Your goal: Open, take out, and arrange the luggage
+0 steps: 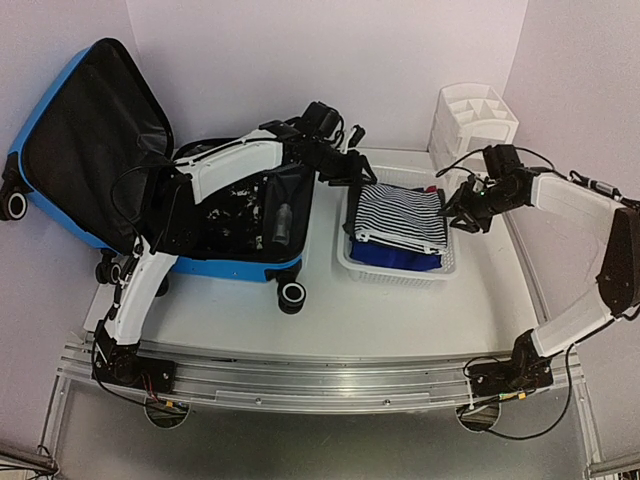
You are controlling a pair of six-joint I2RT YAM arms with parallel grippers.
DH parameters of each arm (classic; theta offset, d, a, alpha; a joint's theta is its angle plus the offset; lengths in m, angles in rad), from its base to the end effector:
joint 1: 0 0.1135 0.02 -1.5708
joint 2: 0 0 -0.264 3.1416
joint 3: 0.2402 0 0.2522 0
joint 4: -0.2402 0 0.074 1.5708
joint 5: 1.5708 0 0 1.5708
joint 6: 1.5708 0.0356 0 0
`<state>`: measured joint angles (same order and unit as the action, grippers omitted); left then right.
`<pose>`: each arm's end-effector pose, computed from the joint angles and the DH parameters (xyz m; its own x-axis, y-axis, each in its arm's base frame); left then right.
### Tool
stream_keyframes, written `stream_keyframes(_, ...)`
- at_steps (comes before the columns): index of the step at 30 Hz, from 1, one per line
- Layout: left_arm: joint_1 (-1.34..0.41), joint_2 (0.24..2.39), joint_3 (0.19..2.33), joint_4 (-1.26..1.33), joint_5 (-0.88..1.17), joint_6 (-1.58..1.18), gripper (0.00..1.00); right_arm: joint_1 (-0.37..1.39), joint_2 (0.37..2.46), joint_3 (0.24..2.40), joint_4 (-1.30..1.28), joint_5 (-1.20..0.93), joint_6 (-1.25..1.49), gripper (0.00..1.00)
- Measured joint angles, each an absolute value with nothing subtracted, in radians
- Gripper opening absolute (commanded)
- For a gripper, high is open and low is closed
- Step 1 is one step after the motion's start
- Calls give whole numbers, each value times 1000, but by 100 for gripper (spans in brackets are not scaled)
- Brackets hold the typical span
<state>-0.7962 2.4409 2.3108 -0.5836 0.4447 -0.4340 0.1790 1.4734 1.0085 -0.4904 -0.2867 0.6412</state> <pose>0.3756 -0.4057 0.2419 -0.7824 0.2567 -0.5674 0.5992 0.5587 -0.5734 0.2960 0.0638 0.2318 -0.8421 0.4307 -0.3246 0.2150 0.8200 0.5304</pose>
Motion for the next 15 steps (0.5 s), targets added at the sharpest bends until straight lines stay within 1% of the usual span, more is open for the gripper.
stream_keyframes(2, -794, 2438, 2330, -594, 440, -415, 52, 179, 1452, 1049, -544, -247, 627, 28)
stream_keyframes(4, -793, 2437, 2347, -616, 421, -381, 50, 179, 1444, 1110, -576, -215, 609, 25)
stream_keyframes(6, -793, 2437, 2373, -650, 387, -329, 37, 183, 1443, 1162, -589, -185, 601, 20)
stream_keyframes(8, -794, 2437, 2406, -678, 365, -278, 31, 201, 1444, 1198, -593, -164, 594, 14)
stream_keyframes(11, -800, 2434, 2454, -691, 363, -209, 24, 238, 1465, 1235, -591, -154, 592, 2)
stream_keyframes(12, -803, 2431, 2458, -684, 379, -195, 22, 248, 1487, 1243, -577, -160, 597, 0)
stream_keyframes(15, -819, 2424, 2441, -646, 451, -173, 20, 265, 1562, 1249, -522, -179, 620, 0)
